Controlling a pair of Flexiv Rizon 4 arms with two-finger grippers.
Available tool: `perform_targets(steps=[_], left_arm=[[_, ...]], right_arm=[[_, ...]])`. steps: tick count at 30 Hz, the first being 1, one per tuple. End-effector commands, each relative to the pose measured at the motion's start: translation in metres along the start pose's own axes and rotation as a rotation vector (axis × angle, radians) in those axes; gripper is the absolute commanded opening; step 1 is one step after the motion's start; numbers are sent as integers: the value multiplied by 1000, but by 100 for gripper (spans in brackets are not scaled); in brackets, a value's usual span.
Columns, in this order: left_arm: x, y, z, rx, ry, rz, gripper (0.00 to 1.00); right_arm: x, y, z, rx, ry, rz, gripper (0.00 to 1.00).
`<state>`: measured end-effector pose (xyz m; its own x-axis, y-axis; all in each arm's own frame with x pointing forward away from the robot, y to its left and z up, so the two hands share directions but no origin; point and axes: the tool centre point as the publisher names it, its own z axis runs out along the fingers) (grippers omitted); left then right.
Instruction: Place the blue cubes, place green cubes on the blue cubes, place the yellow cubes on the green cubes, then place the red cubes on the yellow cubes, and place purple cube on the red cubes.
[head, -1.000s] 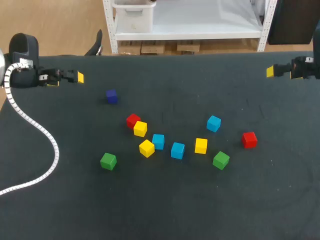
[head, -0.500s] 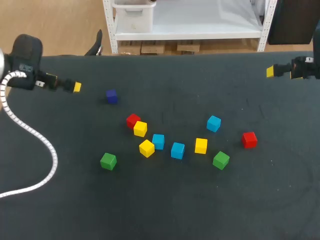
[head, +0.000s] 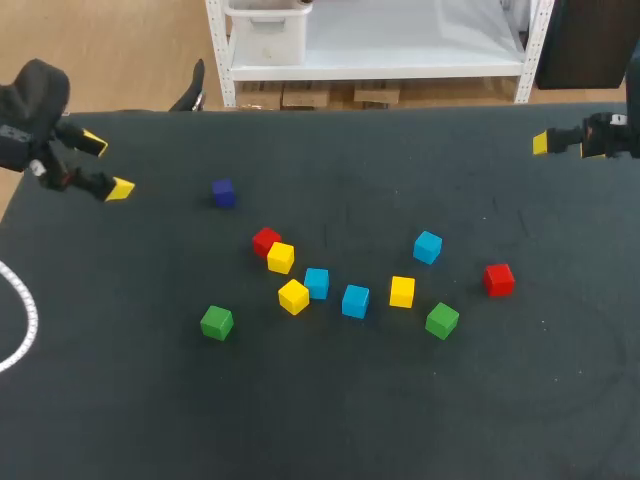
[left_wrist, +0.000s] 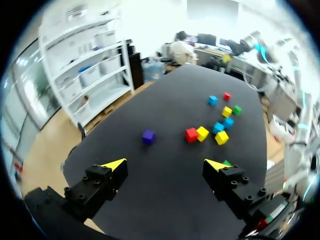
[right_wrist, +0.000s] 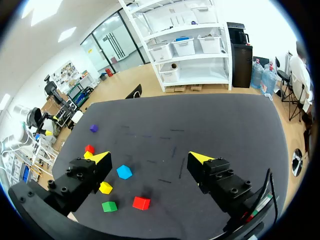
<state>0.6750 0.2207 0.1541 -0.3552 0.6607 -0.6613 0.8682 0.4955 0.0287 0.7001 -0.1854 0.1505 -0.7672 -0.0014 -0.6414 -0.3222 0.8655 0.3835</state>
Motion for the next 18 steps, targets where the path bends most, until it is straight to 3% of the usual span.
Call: perform_targets(steps=[1,11,18], left_arm=[[3,5,-3,313,-17,547,100],[3,5,-3,313,-17,547,100],[7,8,10,400,38,556,100]], right_arm=[[0,1,0,3,-1,0,100],[0,1,0,3,-1,0,100],[0,1,0,3,-1,0,100]])
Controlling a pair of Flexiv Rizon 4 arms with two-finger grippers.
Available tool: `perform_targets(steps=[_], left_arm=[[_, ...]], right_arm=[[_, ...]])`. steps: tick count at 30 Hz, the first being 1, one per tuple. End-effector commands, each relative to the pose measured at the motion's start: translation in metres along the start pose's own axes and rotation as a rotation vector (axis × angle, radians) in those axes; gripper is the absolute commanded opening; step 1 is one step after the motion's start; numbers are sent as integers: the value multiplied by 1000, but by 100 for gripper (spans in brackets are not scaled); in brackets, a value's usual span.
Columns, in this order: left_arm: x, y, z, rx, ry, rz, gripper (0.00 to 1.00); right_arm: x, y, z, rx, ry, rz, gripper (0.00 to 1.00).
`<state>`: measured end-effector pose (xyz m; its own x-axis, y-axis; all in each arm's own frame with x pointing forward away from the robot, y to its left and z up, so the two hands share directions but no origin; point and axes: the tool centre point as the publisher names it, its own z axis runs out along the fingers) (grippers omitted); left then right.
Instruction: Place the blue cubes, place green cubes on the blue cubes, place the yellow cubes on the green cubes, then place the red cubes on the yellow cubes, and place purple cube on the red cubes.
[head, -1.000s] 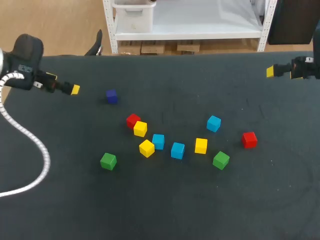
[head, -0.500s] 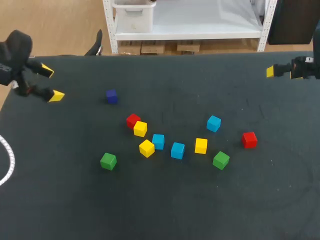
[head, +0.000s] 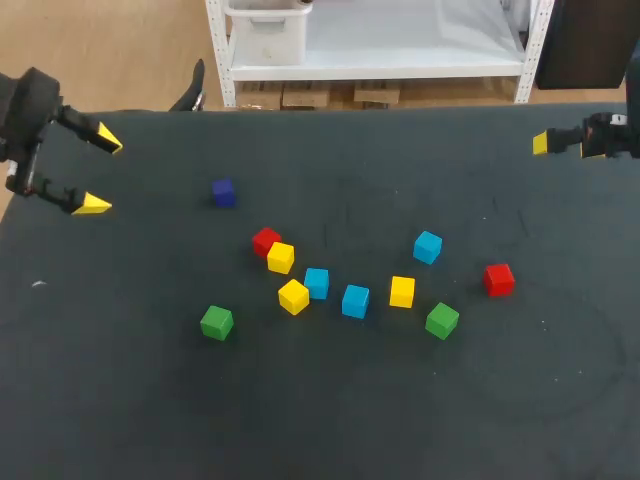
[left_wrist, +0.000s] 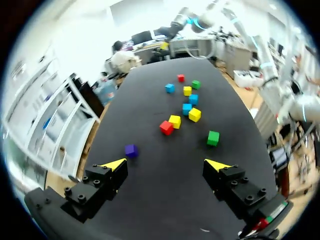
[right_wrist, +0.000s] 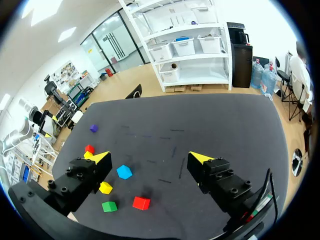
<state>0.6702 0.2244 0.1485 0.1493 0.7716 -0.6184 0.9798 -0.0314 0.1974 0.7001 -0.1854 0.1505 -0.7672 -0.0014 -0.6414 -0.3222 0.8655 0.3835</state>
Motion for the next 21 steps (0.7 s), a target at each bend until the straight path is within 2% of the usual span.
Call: perform_targets(steps=[1,21], left_arm=[[6,12,9,186,23,23,100],[12,14,20,193,9,-63,100]], right_arm=[[0,1,0,3,-1,0,100],[0,1,0,3,-1,0,100]])
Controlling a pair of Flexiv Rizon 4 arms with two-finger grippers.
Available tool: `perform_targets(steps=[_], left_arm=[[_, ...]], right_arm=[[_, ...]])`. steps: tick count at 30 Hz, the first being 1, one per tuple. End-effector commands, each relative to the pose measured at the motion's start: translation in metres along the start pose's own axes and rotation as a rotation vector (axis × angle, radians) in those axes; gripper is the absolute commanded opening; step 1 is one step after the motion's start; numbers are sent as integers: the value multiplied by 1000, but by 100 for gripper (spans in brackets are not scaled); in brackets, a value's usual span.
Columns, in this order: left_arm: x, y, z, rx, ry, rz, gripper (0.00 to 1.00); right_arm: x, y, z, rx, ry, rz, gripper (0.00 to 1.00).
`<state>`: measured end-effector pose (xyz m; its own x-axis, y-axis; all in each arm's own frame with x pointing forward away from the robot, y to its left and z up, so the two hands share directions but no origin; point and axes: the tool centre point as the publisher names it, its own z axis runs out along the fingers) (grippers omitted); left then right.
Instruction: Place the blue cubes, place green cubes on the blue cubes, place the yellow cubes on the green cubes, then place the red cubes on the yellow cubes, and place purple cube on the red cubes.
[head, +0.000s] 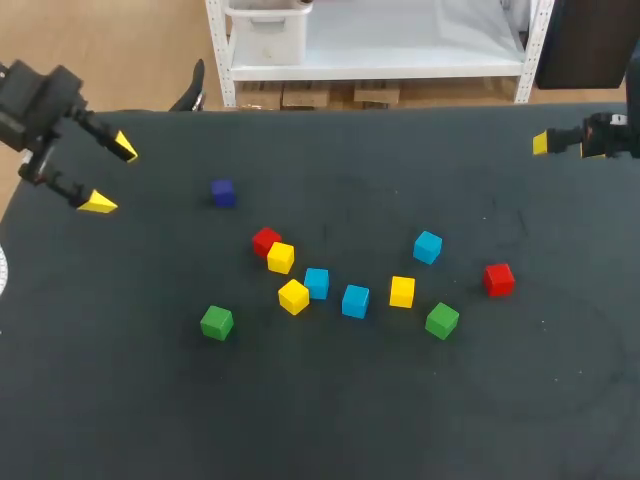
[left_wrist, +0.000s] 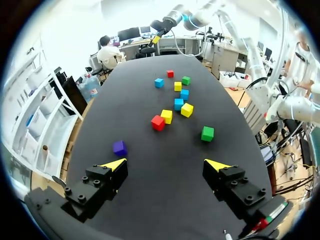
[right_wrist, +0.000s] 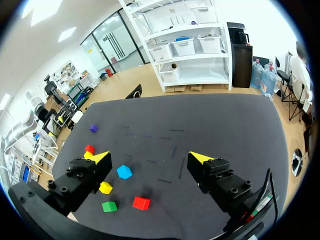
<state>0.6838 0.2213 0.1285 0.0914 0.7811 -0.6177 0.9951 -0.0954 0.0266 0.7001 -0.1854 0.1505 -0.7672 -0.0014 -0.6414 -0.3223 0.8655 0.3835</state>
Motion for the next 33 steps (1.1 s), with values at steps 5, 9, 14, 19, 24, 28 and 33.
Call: perform_targets(steps=[5,9,14,19,24,28,33], left_arm=[[0,5,0,10,-9,-2,100],[0,5,0,10,-9,-2,100],[0,5,0,10,-9,-2,100],[0,5,0,10,-9,-2,100],[0,5,0,10,-9,-2,100],[0,5,0,10,-9,-2,100],[0,5,0,10,-9,-2,100]], right_arm=[[0,1,0,3,-1,0,100],[0,1,0,3,-1,0,100],[0,1,0,3,-1,0,100],[0,1,0,3,-1,0,100],[-9,8,-2,-181,60,-268,100],[-9,18,-3,-372,224,-501,100],[-4,26,-14,-549,379,-656,100]])
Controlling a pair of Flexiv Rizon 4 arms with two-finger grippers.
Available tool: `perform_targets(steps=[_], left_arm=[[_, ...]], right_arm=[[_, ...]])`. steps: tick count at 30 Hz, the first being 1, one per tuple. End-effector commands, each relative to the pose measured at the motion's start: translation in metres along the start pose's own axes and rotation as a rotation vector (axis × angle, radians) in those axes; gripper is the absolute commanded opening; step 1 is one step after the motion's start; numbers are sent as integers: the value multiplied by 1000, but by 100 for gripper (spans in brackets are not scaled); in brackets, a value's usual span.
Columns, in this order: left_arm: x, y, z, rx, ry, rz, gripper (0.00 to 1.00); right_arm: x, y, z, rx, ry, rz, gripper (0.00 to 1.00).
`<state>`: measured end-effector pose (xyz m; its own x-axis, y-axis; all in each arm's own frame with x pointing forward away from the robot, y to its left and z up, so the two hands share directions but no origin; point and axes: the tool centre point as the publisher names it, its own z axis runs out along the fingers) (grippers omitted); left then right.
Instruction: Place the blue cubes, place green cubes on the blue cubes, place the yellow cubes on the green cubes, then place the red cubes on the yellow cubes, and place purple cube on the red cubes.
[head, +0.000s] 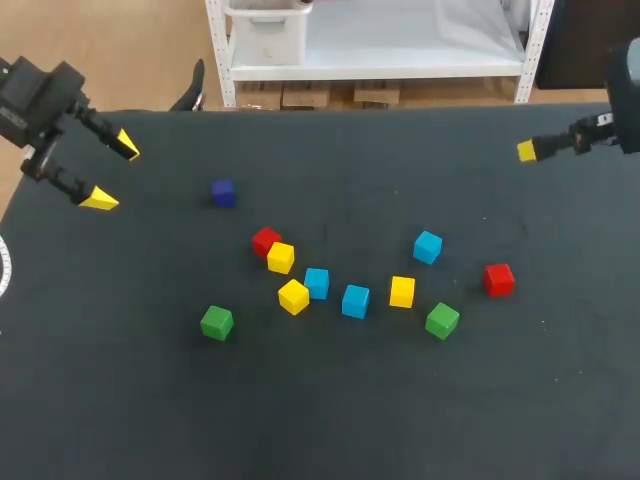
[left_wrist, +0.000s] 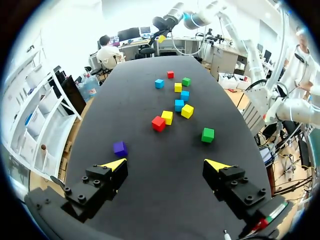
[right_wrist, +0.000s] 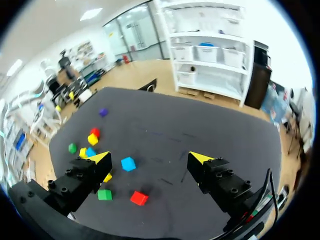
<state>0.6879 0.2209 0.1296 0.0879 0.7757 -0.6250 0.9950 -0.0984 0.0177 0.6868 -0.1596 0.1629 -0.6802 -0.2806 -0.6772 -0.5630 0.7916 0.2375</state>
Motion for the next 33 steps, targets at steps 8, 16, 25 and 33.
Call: perform_targets(steps=[8,16,25,33], left_arm=[[0,1,0,1,1,1,100],[0,1,0,1,1,1,100],[0,1,0,1,1,1,100],[0,1,0,1,1,1,100]], right_arm=[[-3,-6,-12,-504,241,-388,100],[-3,-6,-12,-504,241,-388,100],[-6,26,-3,-452,283,-653,100],[13,88,12,-414,443,-870,100]])
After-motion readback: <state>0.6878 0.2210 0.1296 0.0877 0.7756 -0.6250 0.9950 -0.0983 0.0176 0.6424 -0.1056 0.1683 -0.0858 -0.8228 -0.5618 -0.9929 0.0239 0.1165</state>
